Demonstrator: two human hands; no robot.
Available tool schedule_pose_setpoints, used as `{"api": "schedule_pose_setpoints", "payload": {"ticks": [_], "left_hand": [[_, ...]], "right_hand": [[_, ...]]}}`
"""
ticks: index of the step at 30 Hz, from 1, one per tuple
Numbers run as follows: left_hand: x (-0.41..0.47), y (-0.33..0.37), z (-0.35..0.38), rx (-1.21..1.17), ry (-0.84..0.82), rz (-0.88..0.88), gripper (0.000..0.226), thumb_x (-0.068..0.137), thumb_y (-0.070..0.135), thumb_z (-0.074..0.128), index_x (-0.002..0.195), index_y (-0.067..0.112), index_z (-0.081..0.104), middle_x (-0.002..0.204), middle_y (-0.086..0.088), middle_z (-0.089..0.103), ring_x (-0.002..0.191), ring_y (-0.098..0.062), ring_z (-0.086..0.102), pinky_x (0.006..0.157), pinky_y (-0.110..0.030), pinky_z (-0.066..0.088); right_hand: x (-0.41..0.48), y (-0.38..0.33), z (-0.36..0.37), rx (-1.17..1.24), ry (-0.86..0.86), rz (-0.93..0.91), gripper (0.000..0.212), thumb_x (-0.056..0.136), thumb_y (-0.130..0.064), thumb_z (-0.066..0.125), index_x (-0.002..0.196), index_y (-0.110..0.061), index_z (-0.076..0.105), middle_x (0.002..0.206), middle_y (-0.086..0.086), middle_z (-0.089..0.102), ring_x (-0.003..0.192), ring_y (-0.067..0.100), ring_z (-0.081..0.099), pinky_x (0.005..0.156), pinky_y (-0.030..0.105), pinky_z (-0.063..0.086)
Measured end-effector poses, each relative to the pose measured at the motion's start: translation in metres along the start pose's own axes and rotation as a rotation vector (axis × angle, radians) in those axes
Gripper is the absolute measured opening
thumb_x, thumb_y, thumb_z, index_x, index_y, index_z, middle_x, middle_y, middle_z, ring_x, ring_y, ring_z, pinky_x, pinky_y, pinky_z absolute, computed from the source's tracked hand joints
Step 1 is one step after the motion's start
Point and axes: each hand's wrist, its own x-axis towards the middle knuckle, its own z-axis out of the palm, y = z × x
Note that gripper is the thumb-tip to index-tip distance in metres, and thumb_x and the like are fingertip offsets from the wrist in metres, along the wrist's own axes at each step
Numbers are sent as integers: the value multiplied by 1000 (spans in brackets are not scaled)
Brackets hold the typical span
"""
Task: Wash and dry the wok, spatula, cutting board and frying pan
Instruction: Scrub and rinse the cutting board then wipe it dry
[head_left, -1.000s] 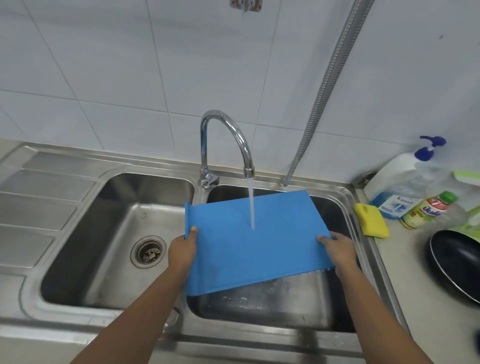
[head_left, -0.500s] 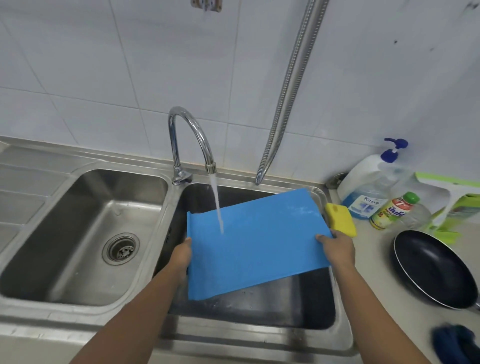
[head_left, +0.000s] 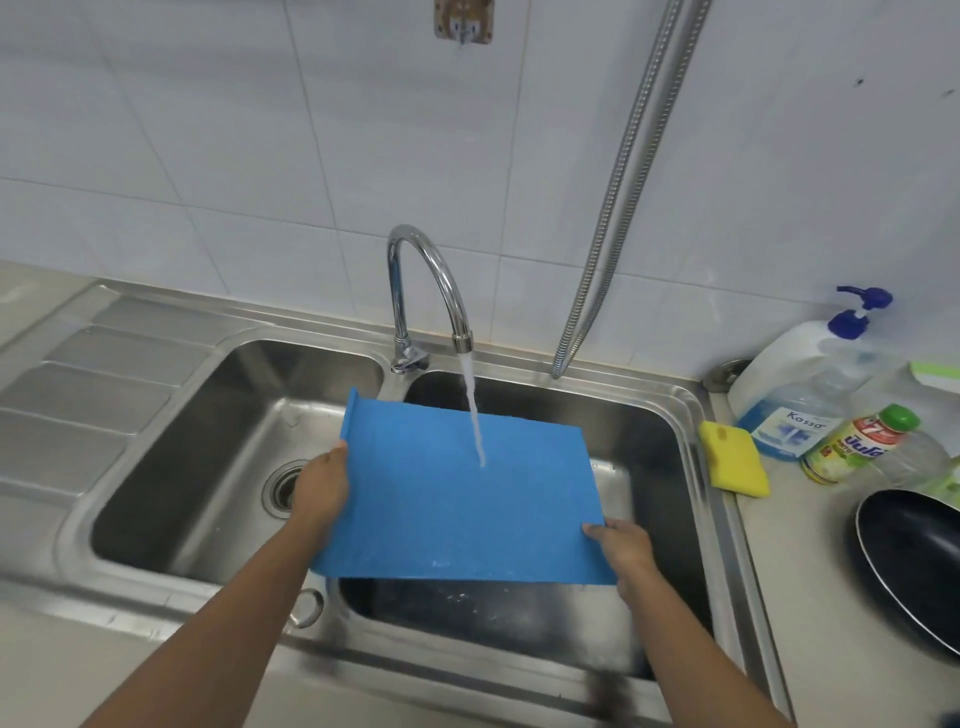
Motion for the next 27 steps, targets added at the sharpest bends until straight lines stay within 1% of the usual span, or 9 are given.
{"api": "schedule_pose_setpoints", "payload": {"ticks": [3,7,10,13,17,19,22,24,27], "left_hand": [[10,-9,-10,-29,4,-19,49,106,39,29,113,3,62,104,-10,53,95,-25,47,82,-34,33],[13,-12,-6,-58,1,-57,44,105,38,29,99,4,58,102,-13,55,92,-27,48,81,-35,34],[16,-14,8,-139,-53,-90,49,104,42,30,97,4,60,104,-16,61,92,-31,55,83,-40,41],[16,-13,25,-183,-82,-53,52,103,43,32,102,1,63,108,-18,64,98,-34,58,88,-45,44],[15,-5,38,-145,-94,7,55,105,39,27,113,-3,62,104,-14,54,102,-32,53,86,-37,37],[19,-7,36,-128,-96,29,54,106,39,26,105,-1,62,103,-15,56,96,-29,52,84,-36,37],[27,-15,23,-93,-70,46,54,105,39,25,94,0,61,100,-19,61,89,-31,54,77,-37,38],[34,-22,11,-72,-41,37,55,105,39,25,91,1,61,95,-20,61,86,-32,54,75,-37,38],[44,-37,-10,-45,-4,0,57,105,38,25,91,-3,62,95,-20,61,88,-34,54,77,-38,36]], "right_hand": [[-7,-4,8,-21,-20,13,9,85,-5,65,86,-12,69,88,5,68,86,28,64,80,38,51],[-13,-24,0,-11,53,-29,8,86,-3,62,81,-7,67,83,7,63,80,26,58,70,33,45],[-15,-39,-15,8,141,-73,7,86,-4,63,88,-4,69,93,13,66,81,25,58,68,32,44],[-19,-53,-32,3,204,-112,12,89,-6,61,97,-8,69,100,10,62,87,25,55,70,32,40],[-23,-55,-44,-72,250,-110,23,92,-15,59,113,-9,65,109,9,56,97,26,51,78,35,37],[-25,-51,-39,-87,247,-121,20,91,-14,60,109,-8,65,108,10,59,95,26,53,77,35,38],[-32,-46,-21,-108,214,-133,5,93,-11,57,91,-9,62,91,5,59,87,25,53,77,35,39],[-33,-40,-4,-147,187,-143,10,92,-10,58,83,-8,62,83,4,60,83,26,55,76,36,42],[-32,-31,27,-253,145,-162,13,88,-13,57,79,-10,66,94,12,69,83,28,63,76,39,49]]}}
